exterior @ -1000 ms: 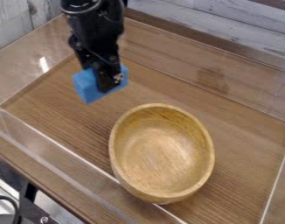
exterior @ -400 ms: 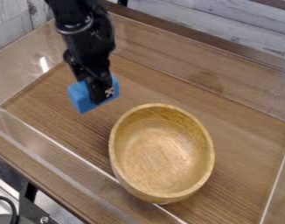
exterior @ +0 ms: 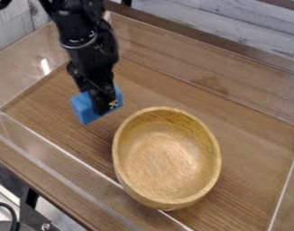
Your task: Remove the blue block from inside the brown bowl and put it on the table
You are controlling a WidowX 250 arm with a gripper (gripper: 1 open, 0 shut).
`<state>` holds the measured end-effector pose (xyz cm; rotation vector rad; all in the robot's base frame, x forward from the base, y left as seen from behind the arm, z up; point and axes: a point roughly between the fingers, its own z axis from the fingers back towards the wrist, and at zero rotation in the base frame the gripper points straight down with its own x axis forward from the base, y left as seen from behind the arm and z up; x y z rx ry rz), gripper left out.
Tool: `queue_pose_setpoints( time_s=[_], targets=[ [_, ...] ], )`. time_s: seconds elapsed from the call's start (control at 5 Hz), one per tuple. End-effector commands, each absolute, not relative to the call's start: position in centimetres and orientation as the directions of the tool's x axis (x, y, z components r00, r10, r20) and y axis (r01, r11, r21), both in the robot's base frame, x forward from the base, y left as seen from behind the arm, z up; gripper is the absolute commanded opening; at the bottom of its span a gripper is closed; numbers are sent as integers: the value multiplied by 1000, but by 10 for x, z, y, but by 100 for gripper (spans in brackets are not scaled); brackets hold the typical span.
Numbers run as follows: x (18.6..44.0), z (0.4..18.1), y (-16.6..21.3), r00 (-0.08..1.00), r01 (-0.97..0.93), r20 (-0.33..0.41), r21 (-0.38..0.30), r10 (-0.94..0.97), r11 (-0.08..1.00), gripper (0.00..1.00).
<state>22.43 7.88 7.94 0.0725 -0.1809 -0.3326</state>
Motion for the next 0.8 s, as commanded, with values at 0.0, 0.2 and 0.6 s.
queue_pose_setpoints(
  time_s=[0.0,0.2,0.6],
  targets=[
    [232,82,81,924,315,187,128,-335,941,0],
    [234,79,81,924,315,184,128,-335,940,0],
    [236,70,82,926,311,180,128,-331,942,100]
  ],
)
